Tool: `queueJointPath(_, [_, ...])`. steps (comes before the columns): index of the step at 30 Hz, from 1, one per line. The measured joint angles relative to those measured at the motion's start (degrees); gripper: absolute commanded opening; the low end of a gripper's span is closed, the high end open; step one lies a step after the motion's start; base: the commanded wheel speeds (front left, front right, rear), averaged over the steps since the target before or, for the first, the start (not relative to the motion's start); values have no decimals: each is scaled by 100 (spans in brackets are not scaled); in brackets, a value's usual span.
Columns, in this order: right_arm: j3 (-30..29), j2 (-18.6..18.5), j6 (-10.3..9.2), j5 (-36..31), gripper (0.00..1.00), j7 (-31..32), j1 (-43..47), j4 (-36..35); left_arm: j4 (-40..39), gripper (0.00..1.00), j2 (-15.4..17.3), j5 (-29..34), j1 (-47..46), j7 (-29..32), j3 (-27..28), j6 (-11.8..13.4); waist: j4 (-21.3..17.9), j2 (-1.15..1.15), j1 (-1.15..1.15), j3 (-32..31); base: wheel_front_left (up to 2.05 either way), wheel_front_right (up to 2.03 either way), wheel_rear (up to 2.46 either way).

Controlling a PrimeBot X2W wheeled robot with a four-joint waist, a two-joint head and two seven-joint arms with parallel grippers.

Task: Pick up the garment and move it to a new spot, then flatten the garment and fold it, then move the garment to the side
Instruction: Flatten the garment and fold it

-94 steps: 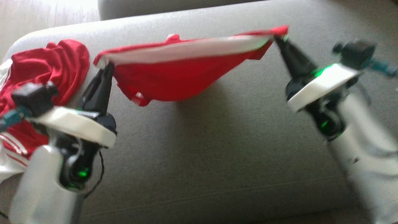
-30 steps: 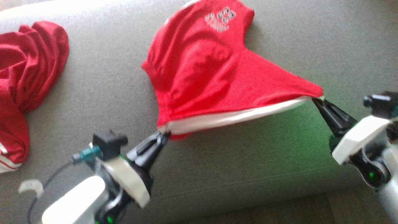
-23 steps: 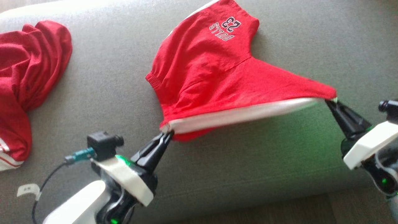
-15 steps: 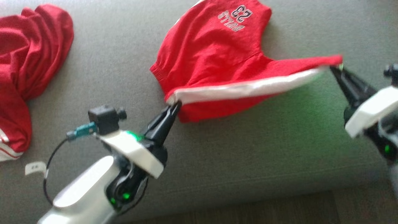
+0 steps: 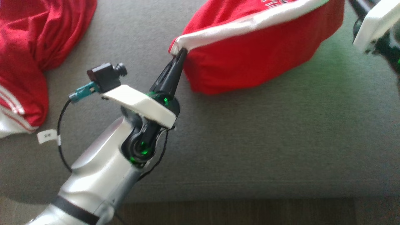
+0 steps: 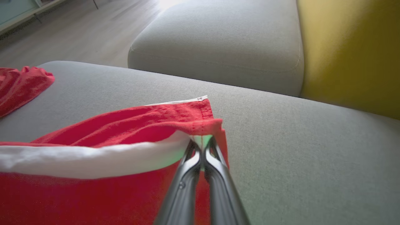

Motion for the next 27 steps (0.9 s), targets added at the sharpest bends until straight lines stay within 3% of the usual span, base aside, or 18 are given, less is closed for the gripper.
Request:
queueJointPath(11, [270,108,0,-154,0,-16,-1671,1536,320,0,-477,-134,-733,0,138,0,561,0,1,626,0,0,0])
queueJointPath(21, [854,234,0,-421,0,-799,-2235,2442,593,0,-716,-11,-925,0,379,0,776,0,0,1032,0,0,0])
queueJointPath(26, [1183,292,0,-383,9,-1256,-2334,2698,657,0,-738,79,-925,0,445,0,773,0,-1,1022,0,0,0])
queueJointPath(27, [1258,292,0,-379,30,-1314,-2354,2757,672,0,-742,79,-925,0,446,0,772,0,-1,1014,0,0,0])
